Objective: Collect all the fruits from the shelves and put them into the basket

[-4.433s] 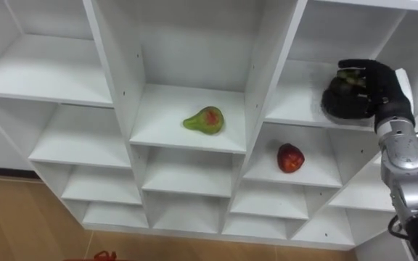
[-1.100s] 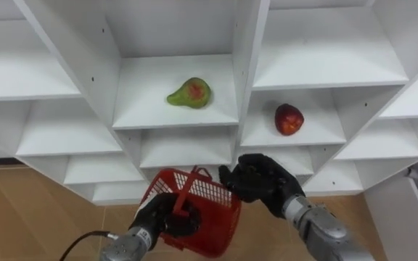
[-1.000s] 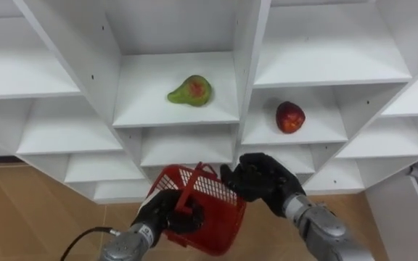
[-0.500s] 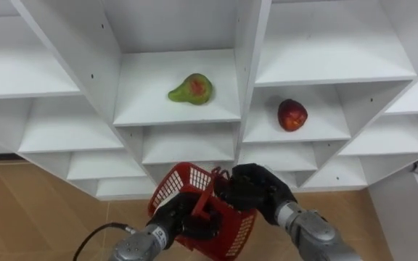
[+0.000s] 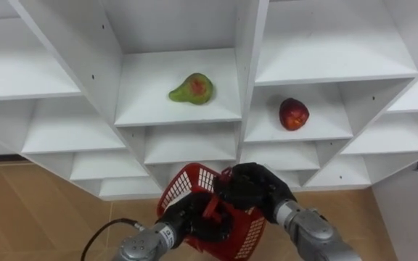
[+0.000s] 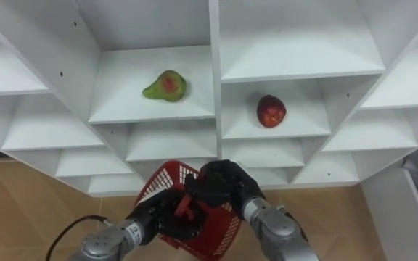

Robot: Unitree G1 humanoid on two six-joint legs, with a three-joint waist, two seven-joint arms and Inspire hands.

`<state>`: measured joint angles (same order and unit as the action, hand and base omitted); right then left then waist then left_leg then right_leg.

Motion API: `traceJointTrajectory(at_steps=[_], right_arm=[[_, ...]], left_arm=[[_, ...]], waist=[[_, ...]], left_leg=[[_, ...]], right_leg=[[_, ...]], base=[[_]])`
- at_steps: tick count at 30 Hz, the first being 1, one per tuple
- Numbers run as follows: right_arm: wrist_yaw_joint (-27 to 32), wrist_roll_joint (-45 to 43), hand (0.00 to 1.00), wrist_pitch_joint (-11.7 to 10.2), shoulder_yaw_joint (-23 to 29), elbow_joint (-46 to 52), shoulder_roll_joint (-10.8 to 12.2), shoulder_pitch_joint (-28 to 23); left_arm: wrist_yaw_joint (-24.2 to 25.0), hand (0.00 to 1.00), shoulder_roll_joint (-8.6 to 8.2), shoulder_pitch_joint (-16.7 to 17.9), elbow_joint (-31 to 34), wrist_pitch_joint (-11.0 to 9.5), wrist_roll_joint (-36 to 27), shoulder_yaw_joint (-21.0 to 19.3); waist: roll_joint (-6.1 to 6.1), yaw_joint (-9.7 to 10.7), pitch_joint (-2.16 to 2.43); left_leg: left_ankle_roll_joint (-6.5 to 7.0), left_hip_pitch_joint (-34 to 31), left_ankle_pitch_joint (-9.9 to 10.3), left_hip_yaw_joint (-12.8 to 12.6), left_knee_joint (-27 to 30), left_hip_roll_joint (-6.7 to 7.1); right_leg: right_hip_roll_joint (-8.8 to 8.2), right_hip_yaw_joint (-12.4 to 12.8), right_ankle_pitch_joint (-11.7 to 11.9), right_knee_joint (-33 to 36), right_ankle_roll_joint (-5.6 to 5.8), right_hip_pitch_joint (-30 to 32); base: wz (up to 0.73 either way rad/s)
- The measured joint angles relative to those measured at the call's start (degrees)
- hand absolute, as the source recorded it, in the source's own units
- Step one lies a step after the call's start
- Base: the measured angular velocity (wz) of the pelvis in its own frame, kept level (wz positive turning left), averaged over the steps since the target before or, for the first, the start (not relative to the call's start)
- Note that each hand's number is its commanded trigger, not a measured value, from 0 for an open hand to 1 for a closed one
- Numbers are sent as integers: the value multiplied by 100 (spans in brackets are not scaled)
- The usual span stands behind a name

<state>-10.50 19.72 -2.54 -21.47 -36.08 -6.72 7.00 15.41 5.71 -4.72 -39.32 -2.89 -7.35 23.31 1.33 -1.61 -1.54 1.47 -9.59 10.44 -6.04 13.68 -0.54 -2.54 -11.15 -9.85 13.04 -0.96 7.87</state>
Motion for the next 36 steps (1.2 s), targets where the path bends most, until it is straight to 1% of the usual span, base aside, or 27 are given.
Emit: traceJointTrajectory(at_steps=[8, 10, 15, 18, 24, 36], right_arm=[[-1, 4, 100, -10, -18, -29, 7, 67], [4, 3, 100, -56, -19, -170, 18, 165], [113, -197, 100, -64, -14, -208, 16, 179], [118, -208, 100, -176, -3, -324, 20, 181], [168, -202, 100, -177, 15, -369, 42, 181], [203, -170, 100, -190, 17, -371, 40, 174]], left_arm=[[120, 100, 55, -59, 117, 1, -133, -4], [120, 100, 60, -64, 168, 1, -140, -11], [149, 100, 47, -75, 178, -17, -170, -11], [151, 100, 52, -73, 178, -16, -192, -9], [149, 100, 51, -73, 178, -16, -194, -8], [122, 100, 70, -73, 179, -17, -200, -9]], waist=[[-18, 21, -10], [-20, 21, -12], [-27, 21, -16], [-40, 51, -24], [-42, 129, -25], [-37, 137, -21]], left_leg=[[3, -93, -1, 3, 22, 0], [3, -90, -2, 7, 23, 1], [3, -70, -1, 20, 15, 1], [2, -59, -1, 21, 16, 1], [3, -75, -1, 17, 32, 4], [3, -72, -1, 17, 117, -3]], right_leg=[[-1, 1, 0, 6, 0, 82], [-2, -2, 0, 6, 0, 78], [-1, -4, 0, -6, 0, 52], [1, -13, 1, -28, 0, 26], [-2, -25, 1, -20, 0, 32], [-12, -34, 0, 55, 0, 26]], base=[[0], [0], [0], [0], [1], [0]])
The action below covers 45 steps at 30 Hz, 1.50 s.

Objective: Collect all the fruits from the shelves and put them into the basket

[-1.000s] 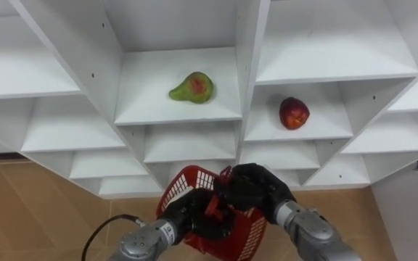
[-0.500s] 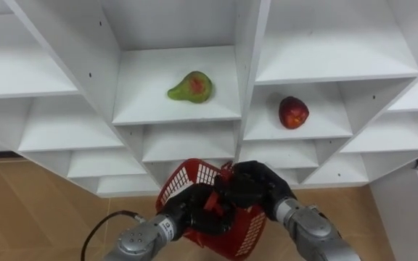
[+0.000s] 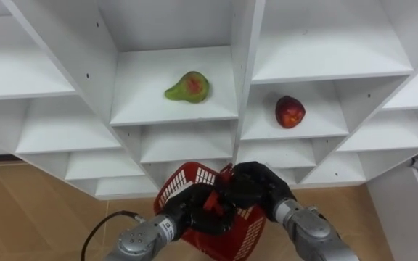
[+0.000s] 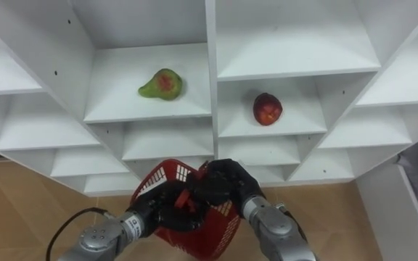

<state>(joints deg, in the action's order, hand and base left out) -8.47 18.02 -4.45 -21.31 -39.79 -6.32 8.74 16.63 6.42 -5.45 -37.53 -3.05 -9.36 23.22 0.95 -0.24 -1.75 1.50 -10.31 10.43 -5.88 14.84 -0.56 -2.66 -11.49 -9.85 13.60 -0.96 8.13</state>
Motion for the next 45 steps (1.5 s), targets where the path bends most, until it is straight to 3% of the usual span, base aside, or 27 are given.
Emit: traceJointTrajectory(at_steps=[14, 18, 35, 45], right_arm=[[16, 0, 100, -11, 0, -2, -3, -9], [13, 5, 100, -100, -5, -59, -4, -15], [85, 184, 100, -101, -5, -24, -15, -59], [201, 187, 100, -101, -18, 8, -15, -58]], left_arm=[[3, 100, 4, 4, 9, 1, 2, 0], [3, 100, 3, 11, 9, 1, 2, 1], [35, 100, 11, 17, 9, -3, 4, -20], [30, 100, 130, 101, -39, -30, 13, -31]], waist=[[62, -4, 44], [62, -5, 44], [65, -41, 50], [24, -38, 75]], left_leg=[[7, 7, -3, -4, 57, -5], [8, 58, -4, -6, 58, -5], [8, 241, -5, -27, -11, -10], [9, 275, -6, -66, -14, -8]], right_leg=[[-2, 27, 3, 56, -6, -9], [-3, 26, 3, 59, -5, -51], [5, 51, 3, 36, -7, -209], [-1, 66, 2, 37, -5, -216]], base=[[0], [-1], [0], [0]])
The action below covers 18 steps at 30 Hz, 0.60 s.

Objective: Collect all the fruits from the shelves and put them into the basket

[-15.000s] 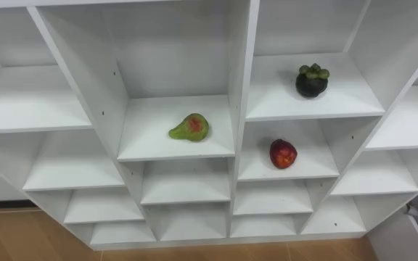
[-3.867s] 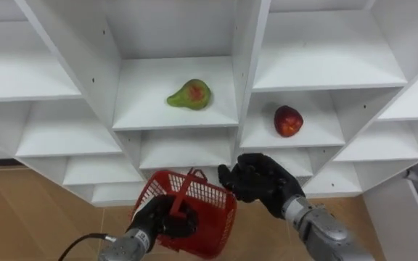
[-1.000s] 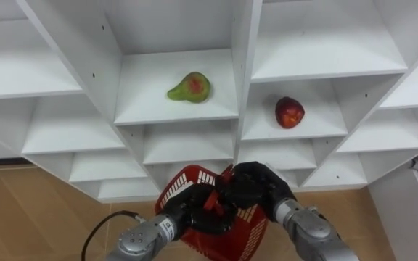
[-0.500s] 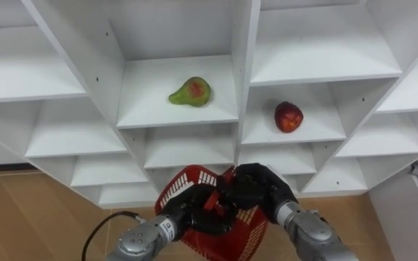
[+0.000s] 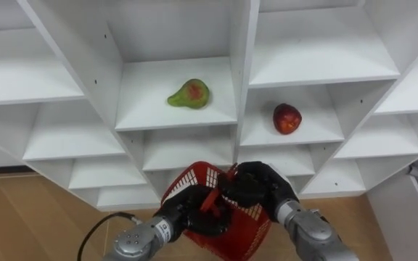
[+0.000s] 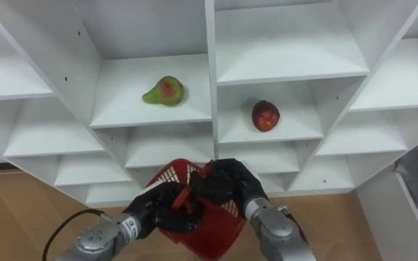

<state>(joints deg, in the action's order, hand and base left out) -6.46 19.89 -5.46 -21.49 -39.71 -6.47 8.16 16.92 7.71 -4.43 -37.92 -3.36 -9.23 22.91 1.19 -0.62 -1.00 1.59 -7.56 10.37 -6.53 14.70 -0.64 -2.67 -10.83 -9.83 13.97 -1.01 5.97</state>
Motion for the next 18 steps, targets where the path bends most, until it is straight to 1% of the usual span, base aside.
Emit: traceJointTrajectory(at_steps=[3, 9, 10, 11, 12, 18], right_arm=[[3, 0, 100, 1, -1, 1, 1, 0], [13, 0, 100, 1, -33, 78, 0, -1], [17, 0, 94, 1, -34, 95, -1, -1], [19, 0, 56, 1, -35, 114, -1, -1], [21, 0, 0, 1, -35, 116, -1, 0], [29, 0, 0, 1, -35, 116, -11, -1]], left_arm=[[0, 100, 1, 57, -5, 0, 0, -2], [0, 100, 25, 57, -28, 0, -6, -14], [0, 100, 26, 57, -28, -2, -6, -18], [0, 100, 24, 57, -28, -3, -6, -21], [1, 100, 22, 57, -28, -5, -7, -21], [0, 100, 23, 57, -28, -30, -6, -27]], waist=[[-2, -1, 0], [-4, 5, 0], [-4, 5, 0], [-5, 5, 1], [-6, 2, 1], [-21, 6, -3]], left_leg=[[3, 4, -2, -5, 0, 0], [5, 7, -3, -3, -5, 4], [5, 7, -3, -2, -7, 4], [5, 8, -3, -2, -9, 5], [5, 9, -4, -2, -10, 5], [4, 10, -4, -2, -21, 5]], right_leg=[[-1, 2, 0, 2, 0, -1], [-3, 2, 0, -16, 0, -6], [-3, 1, 0, -19, 0, -7], [-3, 1, 0, -19, 0, -10], [-4, 1, 0, -20, 1, -14], [-3, 1, 0, -22, 1, -13]], base=[[0], [0], [0], [0], [0], [0]])
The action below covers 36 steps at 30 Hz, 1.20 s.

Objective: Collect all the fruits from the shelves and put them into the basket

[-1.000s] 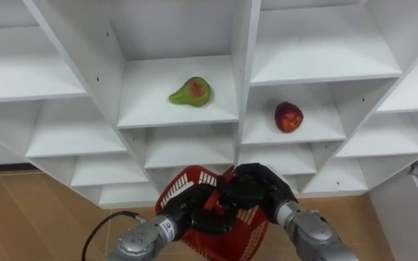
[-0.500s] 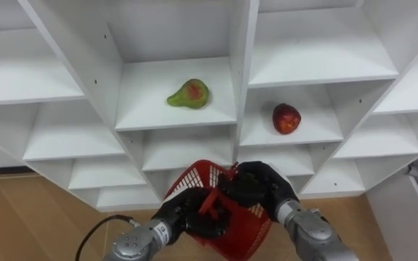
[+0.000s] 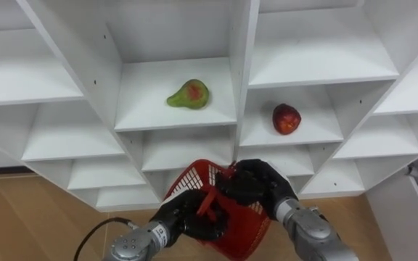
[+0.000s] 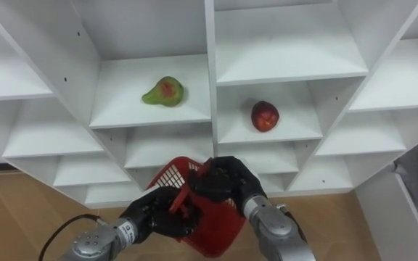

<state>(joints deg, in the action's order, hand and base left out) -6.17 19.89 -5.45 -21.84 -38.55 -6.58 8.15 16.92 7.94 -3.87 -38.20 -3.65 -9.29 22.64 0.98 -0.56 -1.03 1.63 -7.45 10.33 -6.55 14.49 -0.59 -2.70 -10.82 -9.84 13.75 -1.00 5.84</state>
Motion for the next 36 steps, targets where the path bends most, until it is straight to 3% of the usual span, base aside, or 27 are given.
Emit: traceJointTrajectory(at_steps=[13, 18, 36], right_arm=[[157, 0, 0, -8, -7, -1, -50, 0], [252, 41, 0, -112, -56, -1, -77, 0], [367, 234, 0, -218, -172, -5, -111, -8]], left_arm=[[-51, 100, 29, 0, 41, -2, -19, -11], [-158, 100, 31, -2, 229, -1, -19, -15], [-290, 100, -7, -4, 292, 1, -28, -7]], waist=[[-38, 2, -1], [-33, 0, 1], [63, 11, 0]], left_leg=[[0, -6, 0, 5, 1, 4], [0, -9, 0, 5, 0, 3], [-6, 28, -7, 14, -90, -7]], right_leg=[[-3, -2, -4, -11, 6, -1], [-1, 2, -5, -11, 7, 2], [10, -8, 0, 9, 1, 10]], base=[[0], [0], [0]])
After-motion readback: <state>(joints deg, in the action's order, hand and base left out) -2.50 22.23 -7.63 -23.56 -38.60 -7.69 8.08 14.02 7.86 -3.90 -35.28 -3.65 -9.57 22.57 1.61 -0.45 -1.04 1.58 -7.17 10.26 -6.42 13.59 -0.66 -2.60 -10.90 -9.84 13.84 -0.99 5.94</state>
